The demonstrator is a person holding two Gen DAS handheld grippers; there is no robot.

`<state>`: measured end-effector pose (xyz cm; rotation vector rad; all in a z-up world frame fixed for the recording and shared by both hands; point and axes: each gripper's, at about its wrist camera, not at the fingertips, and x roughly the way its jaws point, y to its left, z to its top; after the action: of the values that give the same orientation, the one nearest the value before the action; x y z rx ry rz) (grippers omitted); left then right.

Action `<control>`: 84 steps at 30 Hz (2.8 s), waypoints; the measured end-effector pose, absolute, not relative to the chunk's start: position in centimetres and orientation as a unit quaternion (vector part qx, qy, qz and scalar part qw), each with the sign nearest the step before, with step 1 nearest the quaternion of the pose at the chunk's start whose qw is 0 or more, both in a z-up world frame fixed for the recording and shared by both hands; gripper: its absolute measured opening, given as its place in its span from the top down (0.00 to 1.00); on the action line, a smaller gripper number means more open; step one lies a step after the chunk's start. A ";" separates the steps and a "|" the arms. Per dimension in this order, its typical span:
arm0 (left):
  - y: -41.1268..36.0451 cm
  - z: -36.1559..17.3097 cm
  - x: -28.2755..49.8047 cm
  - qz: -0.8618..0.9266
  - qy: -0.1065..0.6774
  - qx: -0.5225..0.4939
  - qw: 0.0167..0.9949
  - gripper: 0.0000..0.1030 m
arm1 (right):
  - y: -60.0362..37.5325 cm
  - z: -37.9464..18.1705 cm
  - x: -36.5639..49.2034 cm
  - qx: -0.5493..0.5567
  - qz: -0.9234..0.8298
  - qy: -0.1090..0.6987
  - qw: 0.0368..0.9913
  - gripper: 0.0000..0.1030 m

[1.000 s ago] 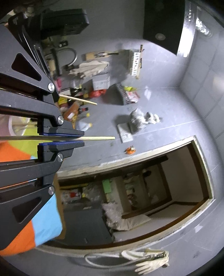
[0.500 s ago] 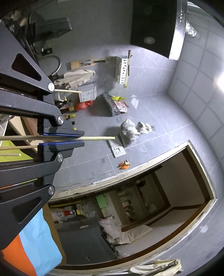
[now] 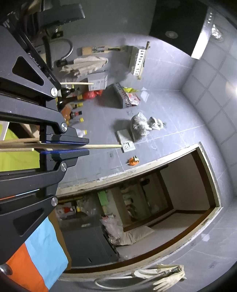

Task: Organize utensils
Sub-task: 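Carry both chopsticks up to the caddy with both tools, then open both tools to drop the chopsticks into the caddy, then move both tools back over the remaining spoon and chopstick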

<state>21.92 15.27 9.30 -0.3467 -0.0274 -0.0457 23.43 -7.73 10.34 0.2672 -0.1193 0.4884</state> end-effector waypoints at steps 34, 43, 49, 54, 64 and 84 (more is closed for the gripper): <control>12.8 5.8 21.9 -0.015 0.027 -0.137 0.990 0.97 | -5.0 5.8 23.7 0.074 0.239 -0.004 0.968 0.97; 13.1 5.4 21.7 -0.013 0.038 -0.143 0.989 0.97 | -5.0 5.5 24.0 0.070 0.242 0.004 0.968 0.96; 13.2 5.4 21.6 -0.015 0.039 -0.145 0.989 0.96 | -5.0 5.3 24.0 0.070 0.239 0.006 0.968 0.95; 13.2 5.5 21.4 -0.016 0.033 -0.147 0.988 0.91 | -5.1 5.1 24.1 0.072 0.238 0.007 0.969 0.94; 13.5 5.9 20.9 -0.017 0.020 -0.155 0.988 0.74 | -6.0 6.2 24.0 0.083 0.232 -0.009 0.969 0.77; 9.7 9.3 19.6 -0.014 0.070 -0.095 0.993 0.32 | -12.4 10.1 21.1 0.022 0.210 -0.009 0.978 0.18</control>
<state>19.58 9.72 9.32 -0.1912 0.1396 -0.0290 21.10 -12.44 10.13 0.0444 -0.0188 0.4222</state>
